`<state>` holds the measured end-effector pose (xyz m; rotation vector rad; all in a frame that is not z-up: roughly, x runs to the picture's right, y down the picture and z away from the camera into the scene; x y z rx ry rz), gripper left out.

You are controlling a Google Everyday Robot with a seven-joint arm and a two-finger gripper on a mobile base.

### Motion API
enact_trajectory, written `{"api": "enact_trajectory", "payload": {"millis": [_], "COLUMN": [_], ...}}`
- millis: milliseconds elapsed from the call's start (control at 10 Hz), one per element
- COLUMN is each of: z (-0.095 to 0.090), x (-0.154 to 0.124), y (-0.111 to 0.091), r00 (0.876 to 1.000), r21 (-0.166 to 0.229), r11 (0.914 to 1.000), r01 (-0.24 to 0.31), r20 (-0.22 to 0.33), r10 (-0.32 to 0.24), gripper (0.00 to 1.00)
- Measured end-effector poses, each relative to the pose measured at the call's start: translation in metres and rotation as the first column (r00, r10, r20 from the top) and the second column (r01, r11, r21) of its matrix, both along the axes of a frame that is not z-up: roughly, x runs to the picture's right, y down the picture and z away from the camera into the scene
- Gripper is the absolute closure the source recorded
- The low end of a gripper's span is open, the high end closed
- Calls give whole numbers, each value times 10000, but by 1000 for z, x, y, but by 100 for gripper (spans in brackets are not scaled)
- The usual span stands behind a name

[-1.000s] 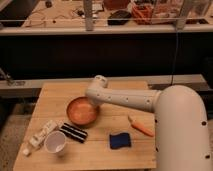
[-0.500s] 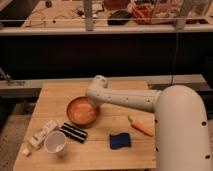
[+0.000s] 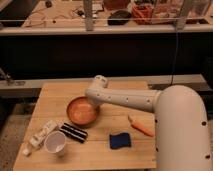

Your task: Drag the ceramic bowl in a circle

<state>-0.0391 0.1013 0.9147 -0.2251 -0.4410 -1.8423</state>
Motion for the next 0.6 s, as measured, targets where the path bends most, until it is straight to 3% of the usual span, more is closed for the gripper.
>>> {"api": "enact_trajectory", "payload": {"millis": [100,300,600], "z": [0,0,1], "x": [0,0,3], "y": [0,0,-1], "r00": [10000,10000,9999], "r21": [-1,-2,-139], "r11": [10000,10000,9998], "r01": [0,-2,-108], "r20": [-1,-1,12], "r10": [0,2,108], "gripper": [61,57,84]}}
